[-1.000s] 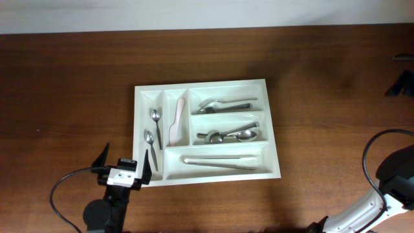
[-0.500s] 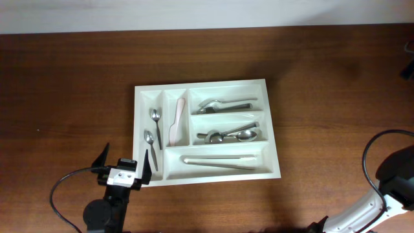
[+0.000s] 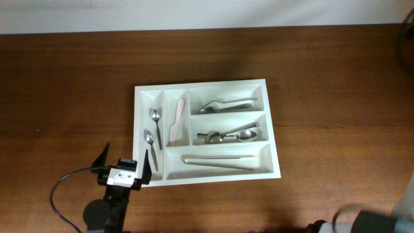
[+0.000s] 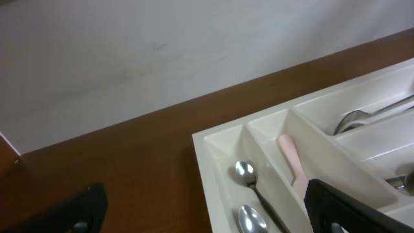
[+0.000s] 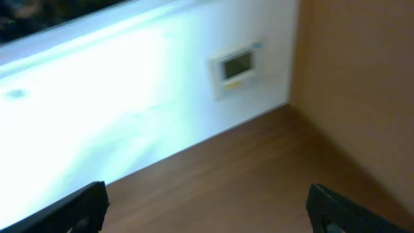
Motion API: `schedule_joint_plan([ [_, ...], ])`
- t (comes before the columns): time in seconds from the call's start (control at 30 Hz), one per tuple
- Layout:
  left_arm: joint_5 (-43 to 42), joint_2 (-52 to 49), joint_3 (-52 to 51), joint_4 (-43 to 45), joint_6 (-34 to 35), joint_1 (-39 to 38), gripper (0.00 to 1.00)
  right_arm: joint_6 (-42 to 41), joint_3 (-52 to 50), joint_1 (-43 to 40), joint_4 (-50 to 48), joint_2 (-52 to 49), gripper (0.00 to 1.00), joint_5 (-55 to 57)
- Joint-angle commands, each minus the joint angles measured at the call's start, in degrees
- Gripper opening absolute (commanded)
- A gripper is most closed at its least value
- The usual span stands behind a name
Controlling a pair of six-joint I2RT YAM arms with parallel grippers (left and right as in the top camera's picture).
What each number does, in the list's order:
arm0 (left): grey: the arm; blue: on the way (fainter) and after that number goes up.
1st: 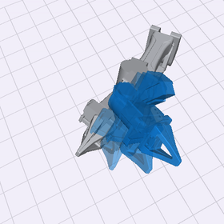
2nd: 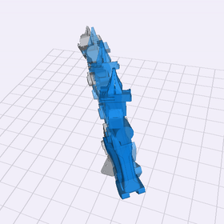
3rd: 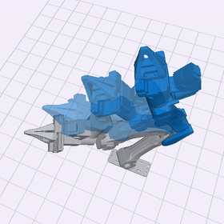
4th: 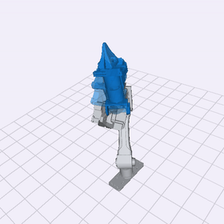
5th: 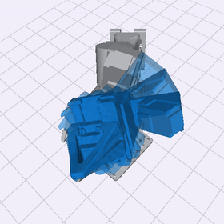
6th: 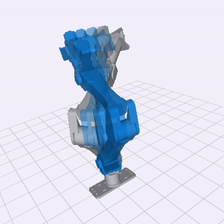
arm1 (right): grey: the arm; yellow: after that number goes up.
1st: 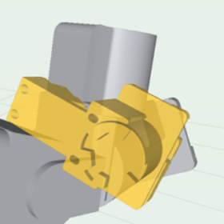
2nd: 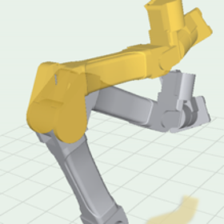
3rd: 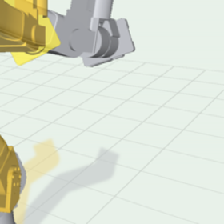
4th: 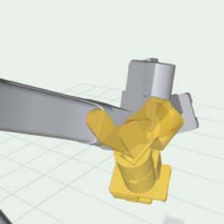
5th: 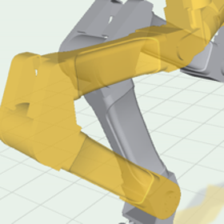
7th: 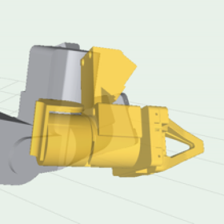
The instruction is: Pack container
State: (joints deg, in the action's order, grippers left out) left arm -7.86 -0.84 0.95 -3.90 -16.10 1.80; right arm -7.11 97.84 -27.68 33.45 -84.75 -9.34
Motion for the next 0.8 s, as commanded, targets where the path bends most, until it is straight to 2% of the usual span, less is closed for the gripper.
schedule_joint_plan([
  [0.0, 0.63, 0.55, -0.48, 0.04, 0.13, 0.28, 1.00, 0.81, -8.83, 3.43, -0.20, 10.58, 0.99, 0.50],
  [0.33, 0.63, 0.55, -0.48, 0.04, 0.15, 0.28, 0.99, 0.87, -30.16, 18.10, -1.49, 45.20, 0.99, 4.90],
  [0.5, 0.63, 0.55, -0.48, 0.04, 0.15, 0.28, 0.99, 0.83, -39.63, 20.68, -4.37, 60.96, 0.99, 4.83],
  [0.77, 0.63, 0.55, -0.48, 0.04, 0.15, 0.28, 0.99, 0.87, -50.66, 22.29, -9.64, 74.18, 0.99, 3.28],
])
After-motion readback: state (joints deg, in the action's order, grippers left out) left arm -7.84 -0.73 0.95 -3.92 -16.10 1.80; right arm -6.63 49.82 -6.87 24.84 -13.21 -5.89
